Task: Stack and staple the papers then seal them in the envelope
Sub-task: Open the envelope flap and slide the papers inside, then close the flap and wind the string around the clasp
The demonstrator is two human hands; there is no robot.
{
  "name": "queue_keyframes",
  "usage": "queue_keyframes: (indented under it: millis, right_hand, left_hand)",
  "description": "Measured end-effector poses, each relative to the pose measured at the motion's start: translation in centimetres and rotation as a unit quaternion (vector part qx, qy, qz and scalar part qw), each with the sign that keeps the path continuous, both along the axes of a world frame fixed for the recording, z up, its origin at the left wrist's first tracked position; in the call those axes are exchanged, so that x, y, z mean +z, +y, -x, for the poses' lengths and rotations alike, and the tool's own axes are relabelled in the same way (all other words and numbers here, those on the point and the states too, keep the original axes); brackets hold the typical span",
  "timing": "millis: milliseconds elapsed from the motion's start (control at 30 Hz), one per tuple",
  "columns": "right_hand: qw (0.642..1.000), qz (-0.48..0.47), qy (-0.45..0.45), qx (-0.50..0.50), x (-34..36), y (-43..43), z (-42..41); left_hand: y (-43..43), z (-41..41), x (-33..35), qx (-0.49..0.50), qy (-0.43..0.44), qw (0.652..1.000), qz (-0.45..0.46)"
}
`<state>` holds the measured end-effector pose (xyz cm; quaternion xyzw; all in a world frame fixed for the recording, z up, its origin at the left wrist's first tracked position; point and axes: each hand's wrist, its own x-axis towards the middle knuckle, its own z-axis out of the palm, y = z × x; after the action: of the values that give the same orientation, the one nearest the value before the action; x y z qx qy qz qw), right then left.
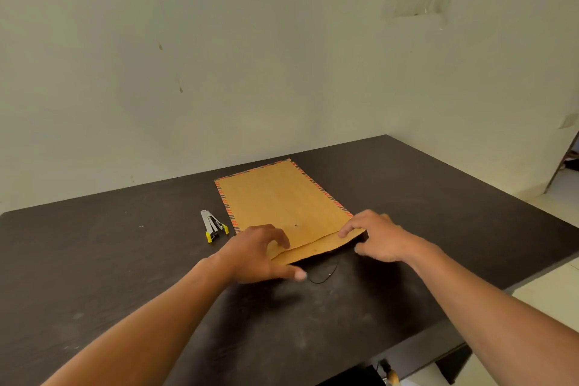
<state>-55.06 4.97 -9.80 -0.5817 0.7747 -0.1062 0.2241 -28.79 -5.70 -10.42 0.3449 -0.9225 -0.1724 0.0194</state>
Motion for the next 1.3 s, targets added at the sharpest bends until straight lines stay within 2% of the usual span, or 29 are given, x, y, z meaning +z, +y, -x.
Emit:
queue_keyframes:
  millis: [67, 167, 267, 367, 467, 600, 733, 833, 967, 1033, 1200, 1300]
  right_hand:
    - [0.999, 0.042, 0.013, -0.004, -0.6, -0.1, -0.2]
    - [0.994, 0.110, 0.028, -0.009, -0.9, -0.2, -0.8]
    - [0.992, 0.124, 0.013, -0.004, -0.6, -0.7, -1.1]
    - [0.989, 0.145, -0.039, -0.017, -0.3, -1.4, -1.2]
    - [0.987, 0.143, -0.064, -0.017, -0.1, -2.2, -1.4]
    - [0.990, 0.138, -0.030, -0.011, -1.5, -3.3, -1.8]
    - [0.988, 0.116, 0.098, 0.021, -2.6, -3.6, -2.2]
    - [0.988, 0.106, 0.110, 0.039, -2.5, -3.4, -2.1]
    - [0.978, 0.065, 0.189, 0.060, -1.3, -3.1, -2.5]
    - [0.978, 0.037, 0.195, 0.069, -0.5, -2.8, -2.8]
    - [0.977, 0.034, 0.190, 0.093, 0.2, -1.9, -4.2]
    - [0.985, 0.022, 0.133, 0.105, 0.2, -1.5, -4.6]
  left_hand:
    - [0.1, -0.5, -0.2, -0.011, -0.019, 1.000, -0.001]
    - [-0.3, -1.4, -0.9, 0.014, 0.037, 0.999, 0.030]
    - [-0.6, -1.7, -1.0, 0.059, 0.090, 0.994, 0.019]
    - [-0.8, -1.6, -0.7, 0.095, 0.132, 0.987, 0.015]
    - [-1.2, -1.7, -1.0, 0.101, 0.139, 0.985, 0.008]
    - [-1.6, -2.0, -2.4, 0.058, 0.114, 0.989, 0.070]
    - [-1.3, -2.2, -3.3, 0.029, 0.103, 0.990, 0.092]
    - [-1.2, -2.4, -3.4, 0.025, 0.089, 0.989, 0.116]
    - [-0.6, -2.0, -2.8, 0.046, 0.032, 0.971, 0.231]
    - [-0.4, -1.6, -2.6, 0.060, -0.019, 0.963, 0.264]
    - [-1.0, -0.5, -2.5, 0.104, -0.081, 0.972, 0.193]
    - [-1.9, 0.5, -2.2, 0.102, -0.089, 0.981, 0.140]
